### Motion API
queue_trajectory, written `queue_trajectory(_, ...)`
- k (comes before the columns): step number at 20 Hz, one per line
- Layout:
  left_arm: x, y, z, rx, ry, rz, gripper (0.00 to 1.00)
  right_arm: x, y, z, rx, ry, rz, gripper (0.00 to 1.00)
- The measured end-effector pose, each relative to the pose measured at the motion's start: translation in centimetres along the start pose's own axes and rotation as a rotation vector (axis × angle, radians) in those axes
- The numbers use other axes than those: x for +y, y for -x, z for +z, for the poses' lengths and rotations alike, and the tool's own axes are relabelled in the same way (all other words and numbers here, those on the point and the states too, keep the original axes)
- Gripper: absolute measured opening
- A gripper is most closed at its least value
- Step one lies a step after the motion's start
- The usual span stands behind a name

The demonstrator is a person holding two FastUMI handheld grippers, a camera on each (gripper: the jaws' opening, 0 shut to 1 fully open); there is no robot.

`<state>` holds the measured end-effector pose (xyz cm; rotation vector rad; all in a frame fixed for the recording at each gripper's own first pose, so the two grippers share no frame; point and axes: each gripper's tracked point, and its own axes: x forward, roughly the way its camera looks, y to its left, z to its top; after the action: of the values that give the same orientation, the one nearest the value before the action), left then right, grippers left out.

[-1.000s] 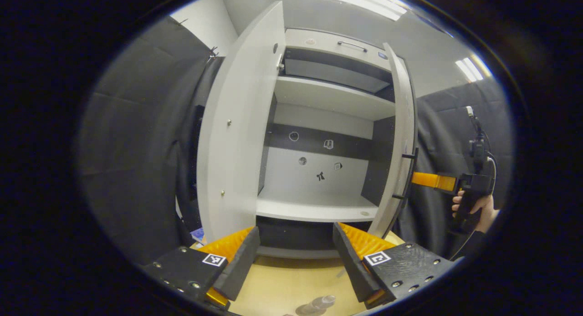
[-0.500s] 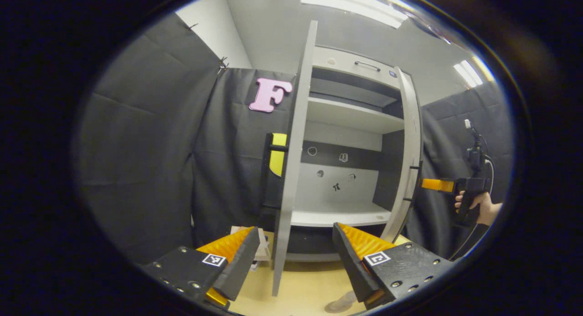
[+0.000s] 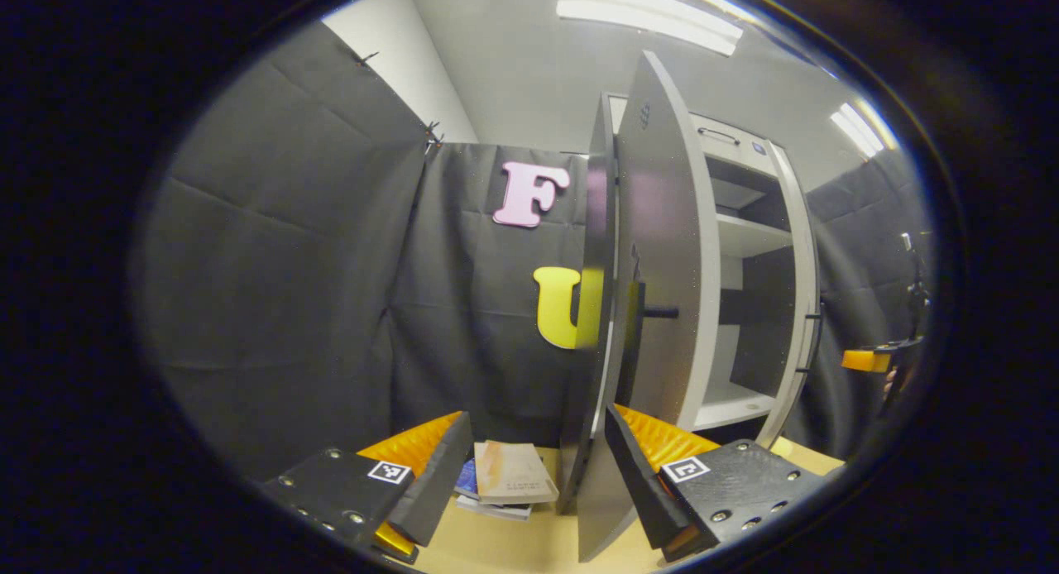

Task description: Grasp the bottle in the cabinet with the left hand and place it on the coaster, then close the right door with the right hand and the left door with the left hand.

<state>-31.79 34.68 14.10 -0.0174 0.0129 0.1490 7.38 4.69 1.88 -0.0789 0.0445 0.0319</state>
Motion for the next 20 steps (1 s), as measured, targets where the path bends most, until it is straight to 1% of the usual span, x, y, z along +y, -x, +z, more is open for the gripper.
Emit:
queue_trajectory(3,0.1,-2.3,0.7,-0.013,-0.027,-0.052,0.94,-1.0,1.9,-0.5,-0.003,-0.015,-0.057,0.95)
queue_trajectory(4,0.0,-3.0,1.0,-0.020,-0.024,-0.071,1.00,-1.4,2.5,-0.6,0.000,-0.021,-0.077,0.95)
queue_trajectory(5,-0.1,-3.8,1.3,-0.025,-0.015,-0.090,1.00,-1.9,3.1,-0.9,0.003,-0.023,-0.100,0.95)
queue_trajectory(6,-0.3,-4.4,1.5,-0.027,-0.010,-0.106,0.94,-2.5,3.7,-1.0,0.005,-0.024,-0.123,0.95)
queue_trajectory(8,-0.7,-5.6,1.6,-0.021,-0.020,-0.132,0.94,-3.7,4.5,-1.1,0.009,-0.032,-0.164,0.95)
queue_trajectory(9,-0.8,-5.7,1.7,-0.019,-0.034,-0.139,0.99,-4.3,4.8,-1.1,0.007,-0.039,-0.182,0.95)
queue_trajectory(10,-1.0,-5.7,1.6,-0.018,-0.041,-0.154,0.99,-4.8,5.2,-1.0,0.004,-0.046,-0.199,0.95)
queue_trajectory(11,-1.2,-5.8,1.6,-0.008,-0.043,-0.168,0.94,-5.2,5.5,-1.0,0.001,-0.054,-0.213,0.95)
queue_trajectory(12,-1.3,-5.8,1.5,-0.001,-0.044,-0.177,0.94,-5.6,5.8,-1.0,0.001,-0.061,-0.225,0.95)
queue_trajectory(14,-2.0,-5.8,1.5,0.003,-0.065,-0.191,0.94,-6.1,6.1,-1.4,0.006,-0.065,-0.240,0.95)
queue_trajectory(15,-2.6,-5.7,1.6,0.004,-0.074,-0.197,0.87,-6.3,6.3,-1.6,0.010,-0.065,-0.244,0.95)
queue_trajectory(16,-3.1,-5.7,1.5,0.005,-0.077,-0.205,0.99,-6.4,6.3,-1.6,0.012,-0.068,-0.246,0.95)
queue_trajectory(18,-3.8,-5.7,1.3,0.010,-0.073,-0.229,0.99,-6.4,6.0,-1.9,0.018,-0.083,-0.236,0.95)
queue_trajectory(20,-5.9,-5.9,1.3,0.012,-0.070,-0.257,0.99,-6.4,5.6,-2.1,0.027,-0.087,-0.219,0.95)
